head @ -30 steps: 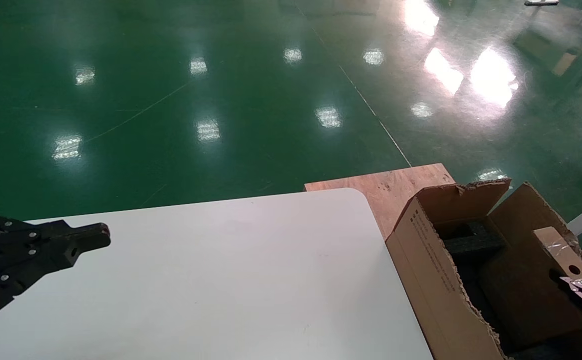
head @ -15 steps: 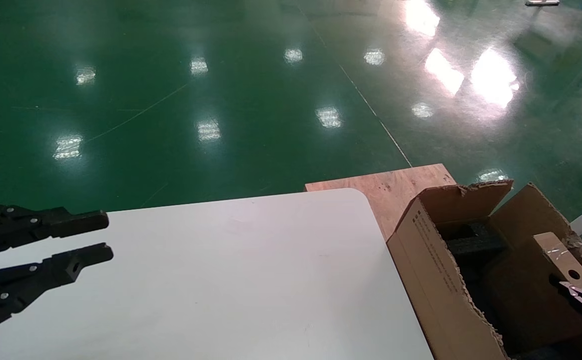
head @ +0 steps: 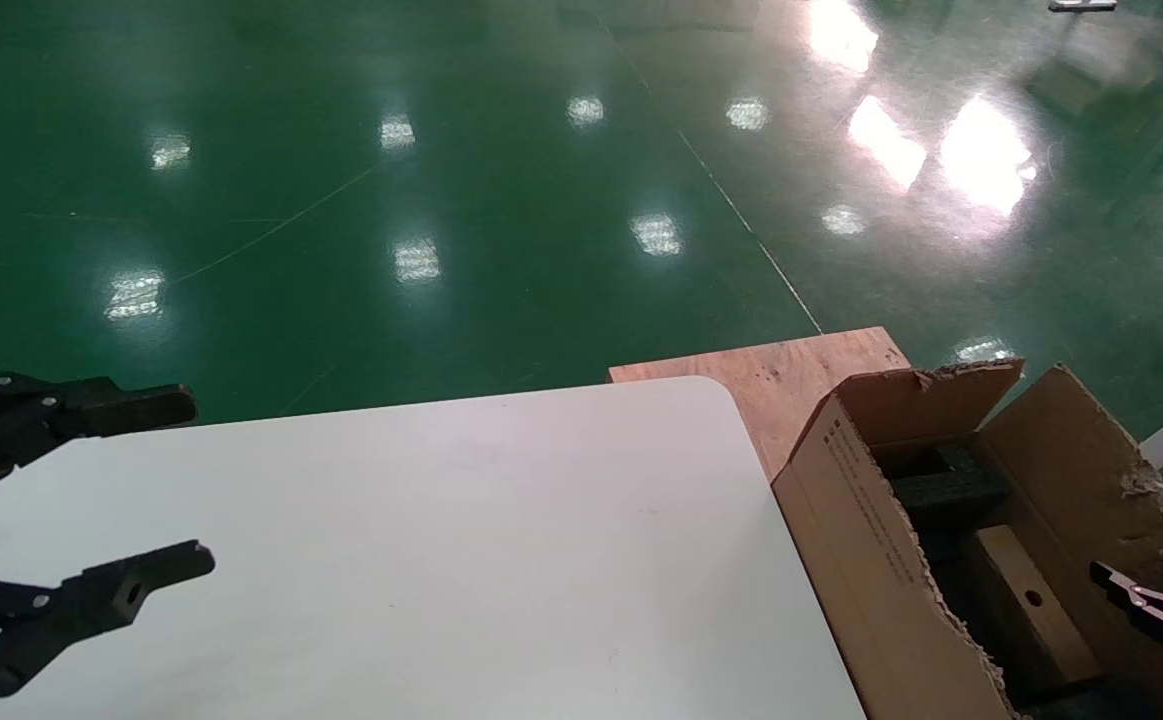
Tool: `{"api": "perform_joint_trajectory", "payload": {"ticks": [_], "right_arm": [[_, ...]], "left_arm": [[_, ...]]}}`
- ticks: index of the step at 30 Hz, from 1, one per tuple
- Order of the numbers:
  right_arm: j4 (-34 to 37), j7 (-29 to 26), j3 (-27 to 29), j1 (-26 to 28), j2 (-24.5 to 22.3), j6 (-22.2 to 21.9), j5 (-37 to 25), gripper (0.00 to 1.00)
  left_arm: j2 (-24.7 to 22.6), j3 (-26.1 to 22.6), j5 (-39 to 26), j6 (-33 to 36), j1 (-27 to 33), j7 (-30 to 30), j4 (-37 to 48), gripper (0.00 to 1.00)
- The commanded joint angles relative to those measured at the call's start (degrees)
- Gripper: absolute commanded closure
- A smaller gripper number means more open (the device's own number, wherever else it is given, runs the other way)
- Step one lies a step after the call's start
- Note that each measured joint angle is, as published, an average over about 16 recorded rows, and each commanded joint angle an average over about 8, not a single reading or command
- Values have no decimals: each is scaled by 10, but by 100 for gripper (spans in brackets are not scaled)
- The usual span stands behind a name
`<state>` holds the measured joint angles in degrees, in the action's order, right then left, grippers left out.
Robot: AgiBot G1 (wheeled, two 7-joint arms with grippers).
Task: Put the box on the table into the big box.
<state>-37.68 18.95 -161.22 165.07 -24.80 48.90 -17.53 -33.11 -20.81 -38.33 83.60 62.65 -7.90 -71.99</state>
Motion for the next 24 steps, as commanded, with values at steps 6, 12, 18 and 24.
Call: {"api": "perform_joint_trajectory", "payload": {"ticks": [6,12,18,24], "right_arm": [[-4,2,6,-5,3,2,2,0],[-39,15,37,-24,26,3,12,0],[-100,26,77,-42,59,-6,23,0],[-183,27,107,-54,92,-25,22,0]], "left_arm": [[0,0,0,0,0,0,0,0],[0,0,0,0,0,0,0,0],[0,0,0,0,0,0,0,0],[0,0,0,0,0,0,0,0]]}}
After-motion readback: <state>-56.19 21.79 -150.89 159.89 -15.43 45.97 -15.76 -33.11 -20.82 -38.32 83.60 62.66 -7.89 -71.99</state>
